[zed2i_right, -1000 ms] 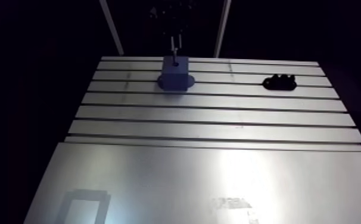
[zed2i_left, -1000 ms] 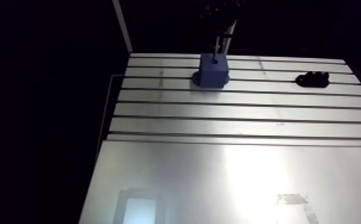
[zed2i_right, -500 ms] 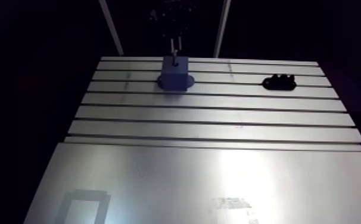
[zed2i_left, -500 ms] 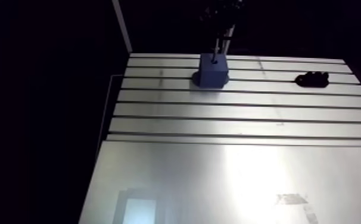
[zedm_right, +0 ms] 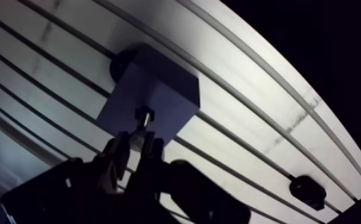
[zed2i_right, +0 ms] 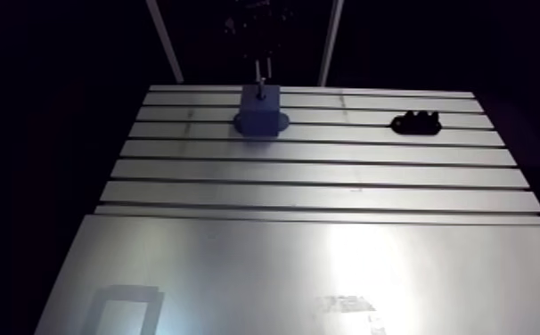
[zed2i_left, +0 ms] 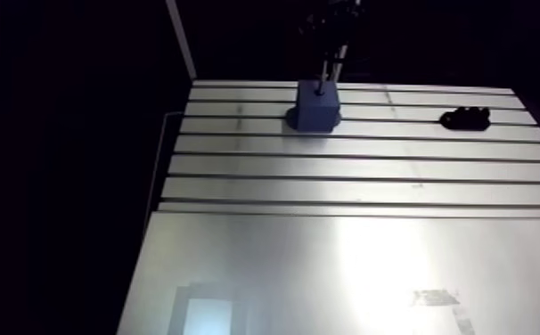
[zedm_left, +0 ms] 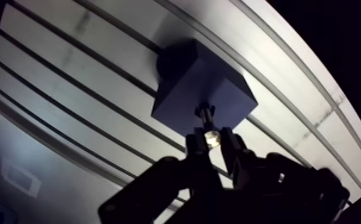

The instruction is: Pick up the M10 bolt and insert it into the hex recess until seated.

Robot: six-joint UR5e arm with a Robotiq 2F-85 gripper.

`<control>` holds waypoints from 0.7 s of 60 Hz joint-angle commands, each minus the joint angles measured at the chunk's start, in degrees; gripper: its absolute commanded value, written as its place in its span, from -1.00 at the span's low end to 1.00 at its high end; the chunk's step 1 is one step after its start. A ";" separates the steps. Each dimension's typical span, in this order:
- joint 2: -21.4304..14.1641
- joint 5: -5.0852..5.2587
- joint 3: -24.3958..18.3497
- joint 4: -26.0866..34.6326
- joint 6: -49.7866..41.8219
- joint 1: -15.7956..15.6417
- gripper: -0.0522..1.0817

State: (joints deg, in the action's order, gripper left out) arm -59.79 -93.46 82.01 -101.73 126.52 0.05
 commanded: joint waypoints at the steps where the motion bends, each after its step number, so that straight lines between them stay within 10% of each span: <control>1: -0.01 0.06 0.20 -0.01 0.00 0.02 0.98; 42: 0.61 0.16 0.03 -0.10 -0.10 -0.14 0.98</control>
State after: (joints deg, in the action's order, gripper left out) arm -59.38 -93.32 82.10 -101.80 126.38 -0.12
